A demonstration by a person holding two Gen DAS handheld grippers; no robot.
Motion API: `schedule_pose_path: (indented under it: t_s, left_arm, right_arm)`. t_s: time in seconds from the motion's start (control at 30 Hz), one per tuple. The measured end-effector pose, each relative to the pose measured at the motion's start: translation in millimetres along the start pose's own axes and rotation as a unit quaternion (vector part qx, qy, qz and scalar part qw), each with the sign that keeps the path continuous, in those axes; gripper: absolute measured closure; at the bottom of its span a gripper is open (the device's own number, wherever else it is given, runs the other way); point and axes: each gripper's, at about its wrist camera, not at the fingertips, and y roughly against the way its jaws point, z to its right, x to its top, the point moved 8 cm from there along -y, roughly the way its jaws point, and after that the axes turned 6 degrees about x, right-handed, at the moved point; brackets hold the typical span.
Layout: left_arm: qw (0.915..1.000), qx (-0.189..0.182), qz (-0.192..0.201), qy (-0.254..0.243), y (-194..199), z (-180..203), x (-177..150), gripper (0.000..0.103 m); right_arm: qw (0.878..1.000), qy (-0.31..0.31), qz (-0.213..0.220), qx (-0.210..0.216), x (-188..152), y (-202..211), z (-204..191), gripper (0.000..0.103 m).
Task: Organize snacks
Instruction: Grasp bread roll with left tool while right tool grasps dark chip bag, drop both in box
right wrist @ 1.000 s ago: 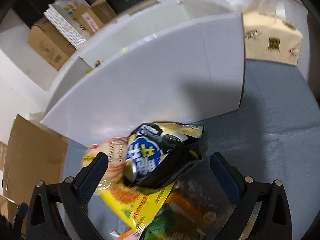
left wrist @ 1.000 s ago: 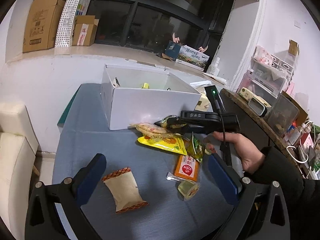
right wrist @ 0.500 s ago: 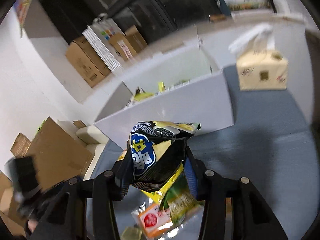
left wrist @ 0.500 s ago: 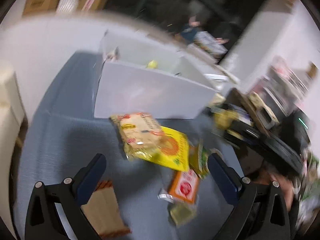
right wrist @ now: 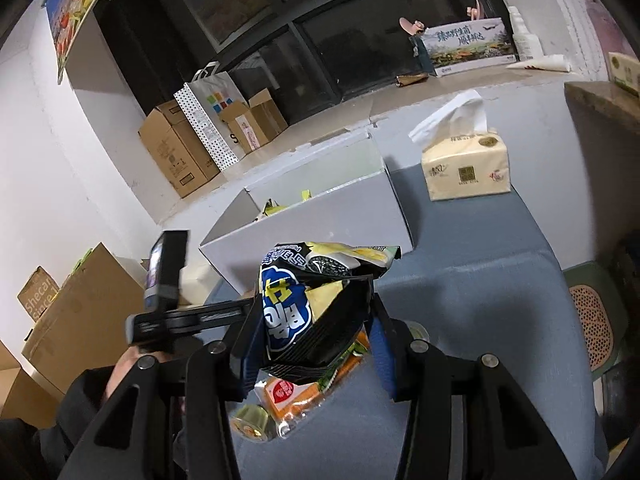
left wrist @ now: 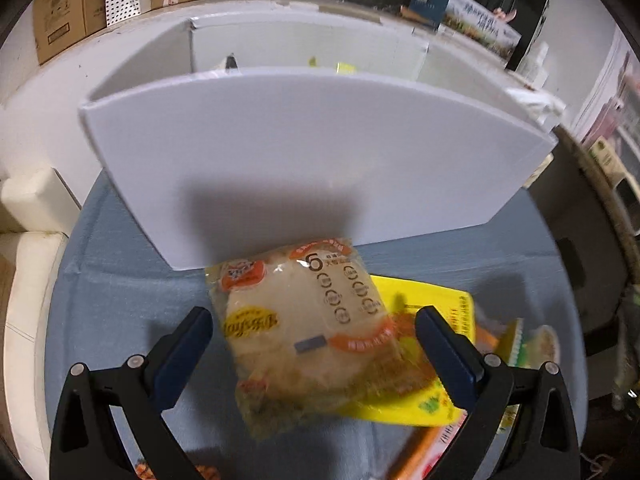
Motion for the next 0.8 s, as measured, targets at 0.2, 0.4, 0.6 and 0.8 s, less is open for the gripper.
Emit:
schedule_pose_path:
  t_s: [0.2, 0.4, 0.6, 0.8]
  left_arm:
    - [0.9989, -0.035, 0.028, -0.009, 13.2, 1.0, -5.0, 0.026]
    - [0.9897, -0.096, 0.105, -0.019, 79.8, 0.3, -14.5, 0.026]
    - [0.9724, -0.111, 0.197, -0.057, 155.8, 0.1, 12.4, 0.026]
    - [0.9614, -0.099, 0.248, -0.064, 179.3, -7.6, 88.3, 0.026]
  right_arm:
    - [1.0, -0.002, -0.004, 0.0, -5.8, -0.7, 1.6, 0.052]
    - [1.0, 0.007, -0.001, 0.001, -3.7, -3.1, -4.7, 0.052]
    - [0.999, 0.047, 0.008, 0.0, 17.8, -18.0, -24.4, 0.052]
    - [0.996, 0.087, 0.021, -0.011, 87.2, -58.2, -43.5, 0.052]
